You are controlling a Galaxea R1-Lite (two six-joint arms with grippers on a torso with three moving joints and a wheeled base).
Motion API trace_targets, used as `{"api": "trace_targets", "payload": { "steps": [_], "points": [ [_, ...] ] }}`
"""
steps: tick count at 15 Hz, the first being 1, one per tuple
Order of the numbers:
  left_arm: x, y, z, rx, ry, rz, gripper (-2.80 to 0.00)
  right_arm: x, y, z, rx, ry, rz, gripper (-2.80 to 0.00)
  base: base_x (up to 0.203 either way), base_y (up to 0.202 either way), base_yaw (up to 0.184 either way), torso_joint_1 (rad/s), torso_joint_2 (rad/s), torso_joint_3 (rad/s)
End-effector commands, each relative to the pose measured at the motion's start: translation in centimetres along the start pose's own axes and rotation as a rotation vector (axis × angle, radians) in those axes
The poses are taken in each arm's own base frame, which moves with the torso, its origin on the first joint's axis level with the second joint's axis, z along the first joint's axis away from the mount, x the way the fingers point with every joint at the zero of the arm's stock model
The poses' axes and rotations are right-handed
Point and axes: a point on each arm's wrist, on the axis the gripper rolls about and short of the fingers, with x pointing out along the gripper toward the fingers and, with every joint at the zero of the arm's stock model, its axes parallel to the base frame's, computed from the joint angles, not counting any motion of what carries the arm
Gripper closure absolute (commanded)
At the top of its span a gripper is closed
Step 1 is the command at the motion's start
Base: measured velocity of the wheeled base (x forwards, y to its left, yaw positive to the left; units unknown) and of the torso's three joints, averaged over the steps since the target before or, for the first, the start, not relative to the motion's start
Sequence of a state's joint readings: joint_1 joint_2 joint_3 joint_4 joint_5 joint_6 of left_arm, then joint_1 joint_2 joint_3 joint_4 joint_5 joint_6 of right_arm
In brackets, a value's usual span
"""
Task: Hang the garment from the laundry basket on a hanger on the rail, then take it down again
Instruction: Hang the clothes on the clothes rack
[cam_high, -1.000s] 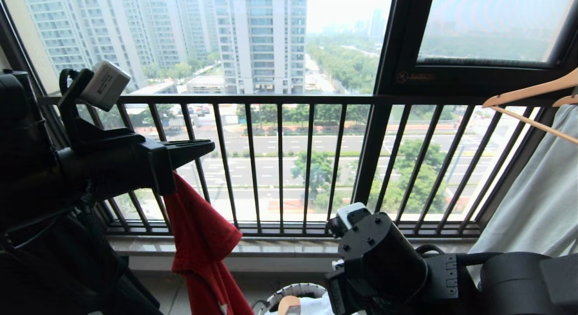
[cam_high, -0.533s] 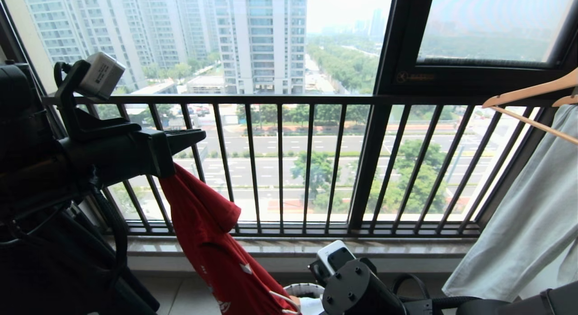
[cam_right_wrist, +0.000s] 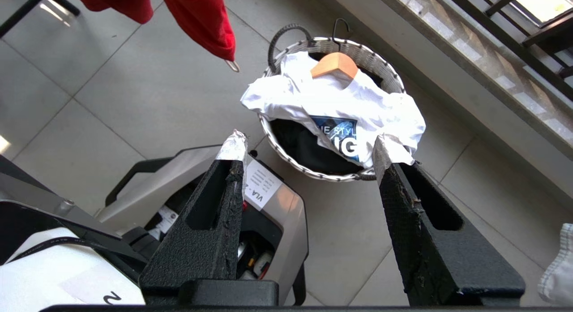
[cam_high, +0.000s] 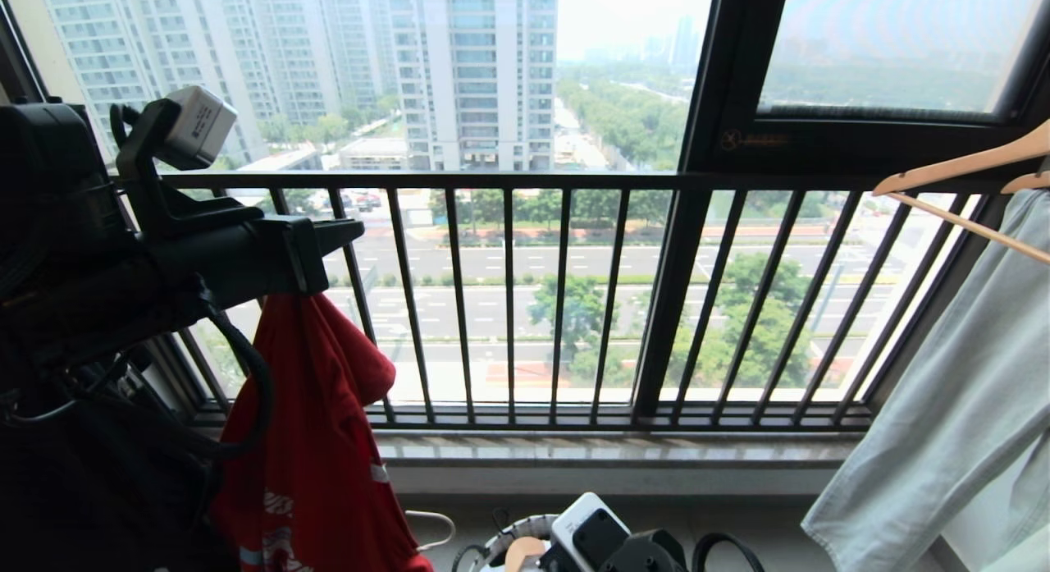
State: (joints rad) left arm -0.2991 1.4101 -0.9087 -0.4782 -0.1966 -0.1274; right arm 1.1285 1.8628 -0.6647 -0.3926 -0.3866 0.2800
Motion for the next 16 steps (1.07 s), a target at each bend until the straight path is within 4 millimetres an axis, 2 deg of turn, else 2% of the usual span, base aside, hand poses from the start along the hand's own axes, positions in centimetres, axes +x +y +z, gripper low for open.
{"api": "trace_targets", "payload": {
  "steps": [1, 5, 7, 10, 14, 16],
  "points": [
    [0.2, 0.1, 0.0, -0.002, 0.0, 0.002, 0.0, 0.8, 0.7, -0.2, -0.028, -0.009, 0.042, -2.8, 0.0, 0.0, 0.0, 0.0, 0.0, 0.0],
    [-0.3, 0.0, 0.3, -0.004, -0.013, 0.0, 0.0, 3.4, 1.6, 0.2, -0.118, -0.127, 0.073, -2.8, 0.0, 0.0, 0.0, 0.0, 0.0, 0.0],
    [-0.5, -0.1, 0.5, -0.003, -0.022, 0.001, 0.0, 4.3, 1.3, 0.2, -0.141, -0.138, 0.062, -2.8, 0.0, 0.0, 0.0, 0.0, 0.0, 0.0],
    [-1.1, -0.1, 1.0, 0.0, -0.044, 0.003, 0.0, 5.7, 0.0, 0.1, -0.161, -0.125, 0.032, -2.8, 0.0, 0.0, 0.0, 0.0, 0.0, 0.0],
    [-2.0, -0.4, 1.6, -0.007, -0.071, -0.002, 0.0, 8.9, -1.5, 0.3, -0.211, -0.217, -0.016, -2.8, 0.0, 0.0, 0.0, 0.0, 0.0, 0.0],
    [-2.1, -0.4, 1.7, -0.006, -0.075, -0.002, 0.0, 9.5, -1.5, 1.3, -0.204, -0.258, -0.025, -2.8, 0.0, 0.0, 0.0, 0.0, 0.0, 0.0]
  ]
}}
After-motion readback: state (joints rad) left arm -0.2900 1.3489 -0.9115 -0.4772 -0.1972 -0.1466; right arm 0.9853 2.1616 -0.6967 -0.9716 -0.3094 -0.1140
